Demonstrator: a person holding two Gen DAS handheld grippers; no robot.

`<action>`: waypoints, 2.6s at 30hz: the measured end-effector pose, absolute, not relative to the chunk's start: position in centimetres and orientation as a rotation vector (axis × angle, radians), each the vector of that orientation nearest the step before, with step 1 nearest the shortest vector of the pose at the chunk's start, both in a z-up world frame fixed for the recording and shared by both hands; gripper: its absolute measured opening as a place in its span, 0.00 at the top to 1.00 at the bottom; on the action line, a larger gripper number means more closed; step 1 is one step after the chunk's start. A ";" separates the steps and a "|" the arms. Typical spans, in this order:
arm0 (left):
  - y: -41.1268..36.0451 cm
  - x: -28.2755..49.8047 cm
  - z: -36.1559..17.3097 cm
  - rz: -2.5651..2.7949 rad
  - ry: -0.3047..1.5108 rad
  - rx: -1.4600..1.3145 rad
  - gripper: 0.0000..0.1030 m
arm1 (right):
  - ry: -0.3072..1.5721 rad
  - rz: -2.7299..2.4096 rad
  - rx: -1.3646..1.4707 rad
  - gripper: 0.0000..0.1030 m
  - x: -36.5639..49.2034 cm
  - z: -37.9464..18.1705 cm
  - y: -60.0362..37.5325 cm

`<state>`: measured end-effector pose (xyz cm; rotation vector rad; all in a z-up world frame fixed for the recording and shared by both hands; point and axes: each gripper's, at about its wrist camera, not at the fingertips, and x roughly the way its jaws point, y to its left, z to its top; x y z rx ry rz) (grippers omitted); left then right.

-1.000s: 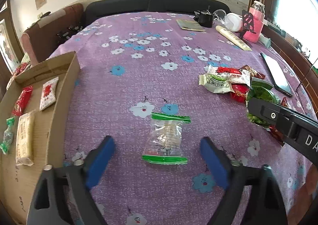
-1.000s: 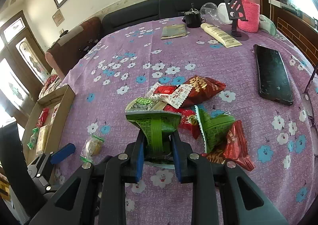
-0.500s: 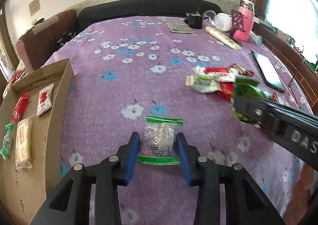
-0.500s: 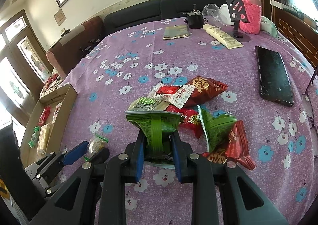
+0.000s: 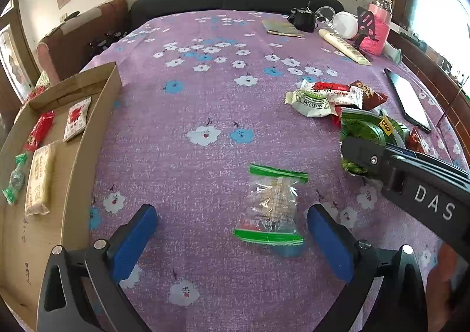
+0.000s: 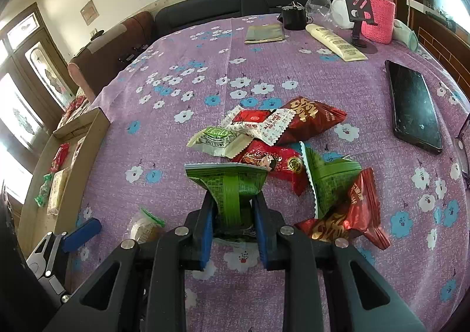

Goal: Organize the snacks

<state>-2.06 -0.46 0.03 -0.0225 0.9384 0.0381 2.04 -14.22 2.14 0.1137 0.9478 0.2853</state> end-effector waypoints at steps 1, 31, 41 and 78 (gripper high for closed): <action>-0.4 -2.1 0.0 0.037 0.938 -0.024 0.00 | 0.949 0.286 0.113 0.77 2.1 2.1 -14.2; -0.4 -2.0 -0.2 0.037 0.932 -0.024 0.00 | 0.972 0.240 0.139 0.77 2.5 1.6 -15.0; -0.4 -2.0 0.1 0.037 0.933 -0.023 0.00 | 0.982 0.204 0.196 0.78 2.6 1.8 -16.1; -0.6 -2.1 0.1 0.028 0.932 -0.014 0.00 | 0.975 0.209 0.176 0.78 2.8 1.8 -15.7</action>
